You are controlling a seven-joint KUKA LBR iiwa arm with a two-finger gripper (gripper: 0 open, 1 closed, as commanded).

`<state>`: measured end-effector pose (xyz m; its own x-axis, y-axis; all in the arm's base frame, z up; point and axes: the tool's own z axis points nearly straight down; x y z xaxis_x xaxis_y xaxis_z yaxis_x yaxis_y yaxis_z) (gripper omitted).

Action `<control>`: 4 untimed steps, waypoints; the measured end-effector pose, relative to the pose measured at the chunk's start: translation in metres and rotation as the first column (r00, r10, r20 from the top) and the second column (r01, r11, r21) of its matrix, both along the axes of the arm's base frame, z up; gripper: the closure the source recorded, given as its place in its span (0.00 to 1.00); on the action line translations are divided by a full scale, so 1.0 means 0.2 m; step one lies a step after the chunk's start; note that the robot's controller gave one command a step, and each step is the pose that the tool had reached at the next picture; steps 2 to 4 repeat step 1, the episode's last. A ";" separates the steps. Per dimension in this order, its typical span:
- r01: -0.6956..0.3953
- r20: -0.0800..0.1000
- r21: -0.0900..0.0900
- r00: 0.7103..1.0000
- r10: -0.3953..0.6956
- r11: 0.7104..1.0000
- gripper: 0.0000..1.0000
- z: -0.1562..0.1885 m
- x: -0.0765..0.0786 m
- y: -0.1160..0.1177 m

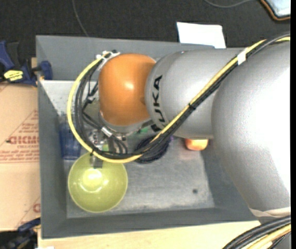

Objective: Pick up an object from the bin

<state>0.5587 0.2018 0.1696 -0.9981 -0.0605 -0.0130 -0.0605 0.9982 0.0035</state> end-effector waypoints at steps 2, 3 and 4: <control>0.117 -0.005 0.000 0.993 -0.117 0.993 1.00 0.16 -0.05 0.03; 0.117 -0.005 0.000 0.993 -0.117 0.993 1.00 0.16 -0.05 0.03; 0.117 -0.005 0.000 0.993 -0.117 0.993 1.00 0.16 -0.05 0.03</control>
Offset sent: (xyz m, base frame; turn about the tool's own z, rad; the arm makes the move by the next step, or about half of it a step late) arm 0.0152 -0.0256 0.1618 0.0220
